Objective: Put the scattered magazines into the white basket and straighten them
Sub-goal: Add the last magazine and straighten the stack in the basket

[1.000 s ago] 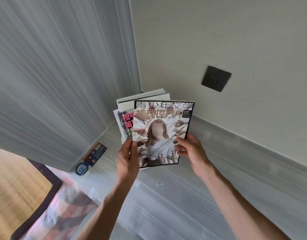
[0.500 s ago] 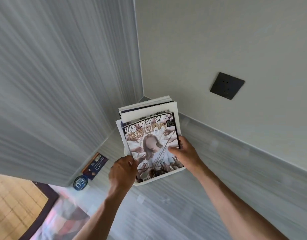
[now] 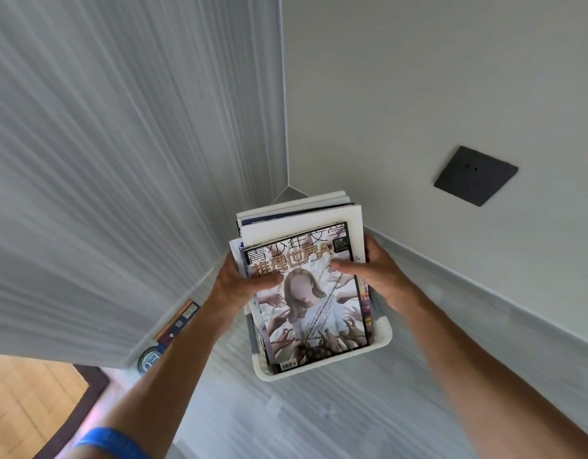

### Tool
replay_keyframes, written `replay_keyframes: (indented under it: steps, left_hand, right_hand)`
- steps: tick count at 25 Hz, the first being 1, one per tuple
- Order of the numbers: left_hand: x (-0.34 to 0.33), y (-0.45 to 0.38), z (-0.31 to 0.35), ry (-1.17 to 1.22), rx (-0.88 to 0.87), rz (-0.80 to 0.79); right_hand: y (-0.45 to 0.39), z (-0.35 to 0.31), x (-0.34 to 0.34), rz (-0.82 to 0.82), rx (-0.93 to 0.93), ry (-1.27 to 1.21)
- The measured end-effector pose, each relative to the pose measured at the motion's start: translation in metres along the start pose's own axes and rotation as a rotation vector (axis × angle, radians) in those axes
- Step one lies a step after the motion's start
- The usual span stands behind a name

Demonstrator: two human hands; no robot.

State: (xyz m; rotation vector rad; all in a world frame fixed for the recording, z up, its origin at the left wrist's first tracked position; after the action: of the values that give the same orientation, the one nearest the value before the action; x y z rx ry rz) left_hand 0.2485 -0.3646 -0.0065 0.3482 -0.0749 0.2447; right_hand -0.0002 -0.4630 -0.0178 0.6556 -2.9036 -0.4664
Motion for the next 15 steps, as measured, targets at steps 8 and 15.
replay_keyframes:
  steps: [8,15]
  left_hand:
    - [-0.013,-0.005,-0.023,0.229,-0.001,-0.003]
    - [-0.026,0.04,-0.023,0.274,-0.081,-0.023]
  right_hand:
    - [-0.003,0.004,-0.008,-0.051,0.1,-0.195]
    - [0.05,0.015,-0.009,-0.074,0.057,-0.134]
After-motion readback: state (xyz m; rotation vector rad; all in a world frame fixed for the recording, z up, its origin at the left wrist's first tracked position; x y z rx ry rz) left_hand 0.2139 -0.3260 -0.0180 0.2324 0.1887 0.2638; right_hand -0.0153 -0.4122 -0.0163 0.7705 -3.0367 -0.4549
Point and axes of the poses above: each hand's wrist, its own y-axis away from the middle knuckle, its own x-axis out of the back of the hand, z = x × y, the point moved 7 cm from there along -y, towards the middle knuckle, and after that the axes turned 2 degrees about -y, right-handed, at the moved point
